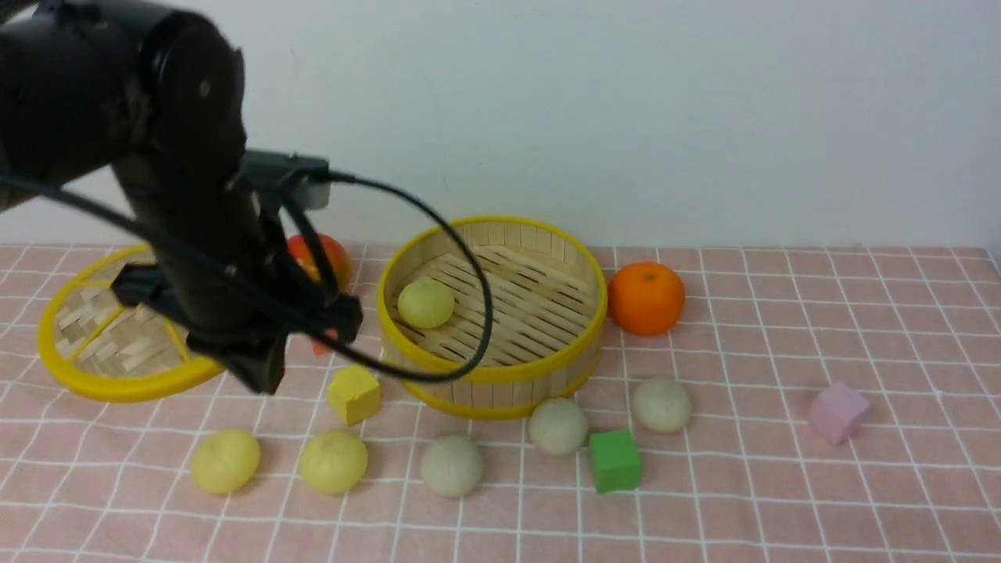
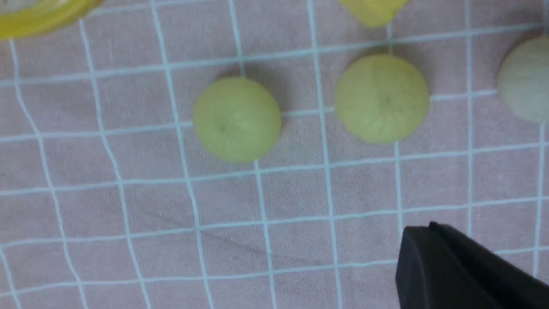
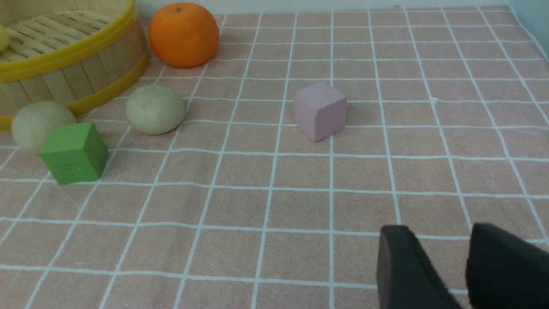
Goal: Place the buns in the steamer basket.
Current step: Use the left arm to grab a steamed stuffed bun
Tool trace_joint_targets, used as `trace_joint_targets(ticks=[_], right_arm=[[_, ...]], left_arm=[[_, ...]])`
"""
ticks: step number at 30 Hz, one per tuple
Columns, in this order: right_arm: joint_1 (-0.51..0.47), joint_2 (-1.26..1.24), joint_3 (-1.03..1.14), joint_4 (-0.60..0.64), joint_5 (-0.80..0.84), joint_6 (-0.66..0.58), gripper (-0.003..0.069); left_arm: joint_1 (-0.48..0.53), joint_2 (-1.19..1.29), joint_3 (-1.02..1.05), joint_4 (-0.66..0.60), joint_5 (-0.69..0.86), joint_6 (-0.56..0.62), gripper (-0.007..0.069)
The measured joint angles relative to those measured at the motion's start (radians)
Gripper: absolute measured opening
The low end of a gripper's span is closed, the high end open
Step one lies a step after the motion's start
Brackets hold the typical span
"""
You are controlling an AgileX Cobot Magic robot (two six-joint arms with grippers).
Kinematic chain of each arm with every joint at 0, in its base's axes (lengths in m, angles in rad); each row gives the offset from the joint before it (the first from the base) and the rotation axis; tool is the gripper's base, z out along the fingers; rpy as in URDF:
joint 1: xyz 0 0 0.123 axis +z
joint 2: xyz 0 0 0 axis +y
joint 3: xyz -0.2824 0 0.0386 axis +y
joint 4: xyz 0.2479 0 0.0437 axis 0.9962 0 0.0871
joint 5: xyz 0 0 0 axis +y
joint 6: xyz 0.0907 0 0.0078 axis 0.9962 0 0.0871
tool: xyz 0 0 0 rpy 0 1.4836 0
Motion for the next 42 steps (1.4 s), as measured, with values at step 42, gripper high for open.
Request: trace_joint_targets(ticks=[42], right_arm=[[0.000,0.000,0.000,0.000,0.000,0.000,0.0239]], left_arm=[[0.231,0.169,0.156,-0.017,-0.301,0.098,0.0278]])
